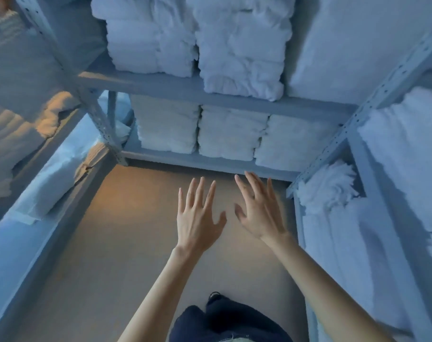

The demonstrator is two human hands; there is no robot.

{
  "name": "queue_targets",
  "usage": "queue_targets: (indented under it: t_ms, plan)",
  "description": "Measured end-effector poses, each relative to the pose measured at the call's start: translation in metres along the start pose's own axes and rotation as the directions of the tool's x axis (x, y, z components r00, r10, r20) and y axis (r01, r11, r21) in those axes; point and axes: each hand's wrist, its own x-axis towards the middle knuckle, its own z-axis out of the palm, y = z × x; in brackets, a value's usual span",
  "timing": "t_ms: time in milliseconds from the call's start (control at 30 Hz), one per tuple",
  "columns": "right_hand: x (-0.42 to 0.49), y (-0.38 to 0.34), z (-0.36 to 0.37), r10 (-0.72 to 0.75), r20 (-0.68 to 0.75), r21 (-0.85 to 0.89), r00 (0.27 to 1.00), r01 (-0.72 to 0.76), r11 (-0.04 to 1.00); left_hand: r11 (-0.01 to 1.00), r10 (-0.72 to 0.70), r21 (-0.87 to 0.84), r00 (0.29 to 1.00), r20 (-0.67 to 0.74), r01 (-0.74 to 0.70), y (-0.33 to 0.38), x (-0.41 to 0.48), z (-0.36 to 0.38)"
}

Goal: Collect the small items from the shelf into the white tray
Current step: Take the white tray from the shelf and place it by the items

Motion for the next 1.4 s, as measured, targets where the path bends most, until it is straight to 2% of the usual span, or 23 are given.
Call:
queue_targets:
  t_ms: [133,267,500,667,867,1067,1233,1400]
  plan:
    - [-0.038,0.049,-0.014,0.247,-0.089,-0.029,0.965,-0.250,0.968,0.962,0.269,-0.060,0.963,0.024,-0.267,0.063,0.030,0.016]
    - [-0.086,0.072,-0.023,0.475,-0.138,-0.067,0.869,-0.487,0.871,0.874,0.483,-0.104,0.873,0.076,-0.474,0.111,0.036,0.032]
    - [-0.178,0.047,-0.027,0.757,-0.174,-0.040,0.629,-0.773,0.633,0.647,0.762,-0.203,0.630,0.147,-0.735,0.141,0.005,0.043]
    - [-0.237,0.007,-0.023,0.903,-0.193,0.012,0.383,-0.919,0.393,0.454,0.890,-0.275,0.421,0.172,-0.847,0.154,-0.023,0.043]
    - [-0.314,-0.044,-0.027,0.955,-0.287,0.082,0.070,-0.992,0.098,0.205,0.975,-0.396,0.154,0.158,-0.895,0.188,-0.087,0.041]
    - [-0.394,-0.095,-0.027,0.918,-0.332,0.205,-0.219,-0.966,-0.156,-0.057,0.989,-0.479,-0.114,0.091,-0.876,0.215,-0.175,0.035]
    - [-0.474,-0.143,-0.023,0.869,-0.335,0.259,-0.363,-0.923,-0.286,-0.195,0.961,-0.528,-0.270,0.068,-0.827,0.230,-0.266,0.031]
    - [-0.565,-0.192,-0.024,0.844,-0.338,0.243,-0.417,-0.905,-0.349,-0.288,0.935,-0.546,-0.354,0.018,-0.787,0.242,-0.376,0.017]
